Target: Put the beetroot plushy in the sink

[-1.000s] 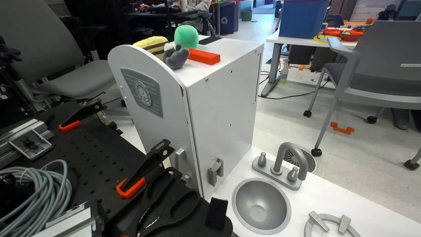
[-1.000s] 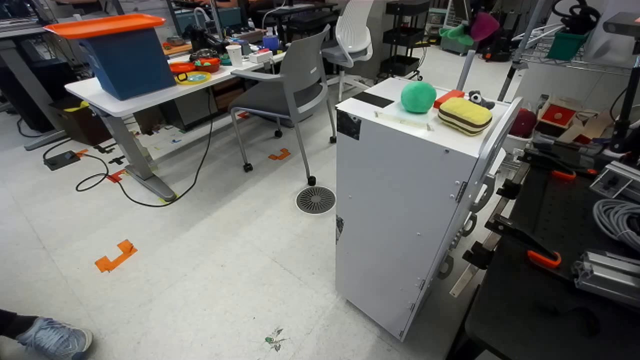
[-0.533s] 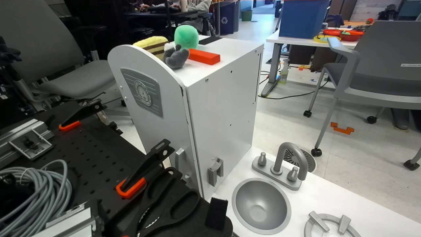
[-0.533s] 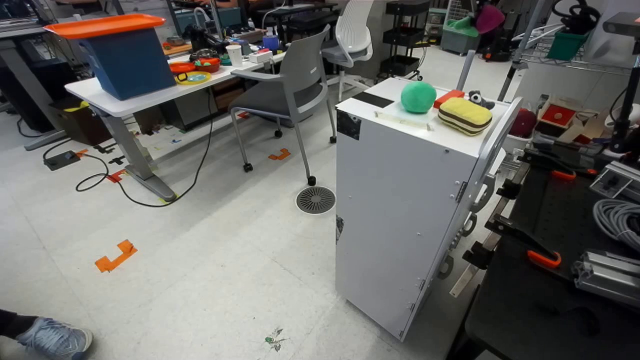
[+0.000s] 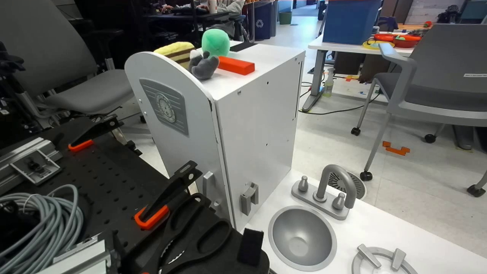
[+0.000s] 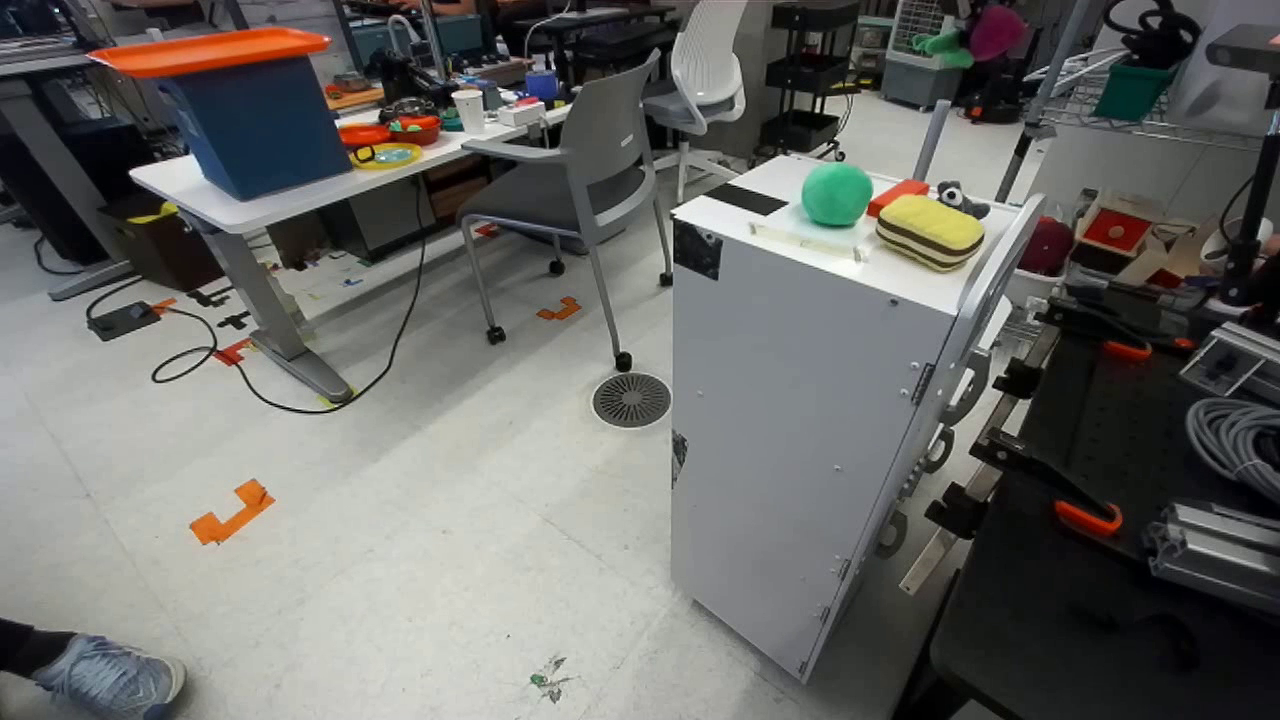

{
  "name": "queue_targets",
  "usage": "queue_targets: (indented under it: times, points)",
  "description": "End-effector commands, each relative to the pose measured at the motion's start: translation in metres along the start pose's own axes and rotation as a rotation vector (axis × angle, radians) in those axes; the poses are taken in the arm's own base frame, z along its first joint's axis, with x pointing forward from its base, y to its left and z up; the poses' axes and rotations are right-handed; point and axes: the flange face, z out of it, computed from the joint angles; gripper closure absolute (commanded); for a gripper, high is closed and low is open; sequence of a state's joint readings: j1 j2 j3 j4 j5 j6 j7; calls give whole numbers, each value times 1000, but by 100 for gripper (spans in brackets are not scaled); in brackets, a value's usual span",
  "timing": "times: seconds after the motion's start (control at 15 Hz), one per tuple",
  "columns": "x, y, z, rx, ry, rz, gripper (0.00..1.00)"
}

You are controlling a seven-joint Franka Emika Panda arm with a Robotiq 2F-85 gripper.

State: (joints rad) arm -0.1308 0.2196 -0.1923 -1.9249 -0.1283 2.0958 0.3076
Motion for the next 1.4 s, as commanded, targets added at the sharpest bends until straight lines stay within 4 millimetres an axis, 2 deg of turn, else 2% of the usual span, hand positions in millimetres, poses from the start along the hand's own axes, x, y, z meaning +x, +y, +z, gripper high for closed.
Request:
queue_targets:
  times: [0.0,0.4,0.6,0.93,1.33]
  points:
    - [11,10,0,-24,-23,50,95]
    - [22,28,1,-26,-21,105,95]
    - [22,30,8,-27,-33,111,95]
    - [22,20,34,-4,-26,70,95]
    - [24,0,48,28,14,-12,95]
